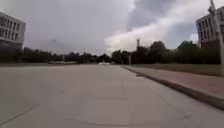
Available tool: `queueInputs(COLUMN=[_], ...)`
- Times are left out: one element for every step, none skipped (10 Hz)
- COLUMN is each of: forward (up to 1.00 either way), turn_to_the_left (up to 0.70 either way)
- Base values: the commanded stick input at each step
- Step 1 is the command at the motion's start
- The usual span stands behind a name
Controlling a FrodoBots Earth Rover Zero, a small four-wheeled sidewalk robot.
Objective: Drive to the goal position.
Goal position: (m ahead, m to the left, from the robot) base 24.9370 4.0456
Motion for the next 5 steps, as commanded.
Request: queueInputs(forward=[1.0, 1.0, 1.0, 1.0, 1.0], turn_to_the_left=[-0.08, 0.0, 0.0, 0.0, 0.0])
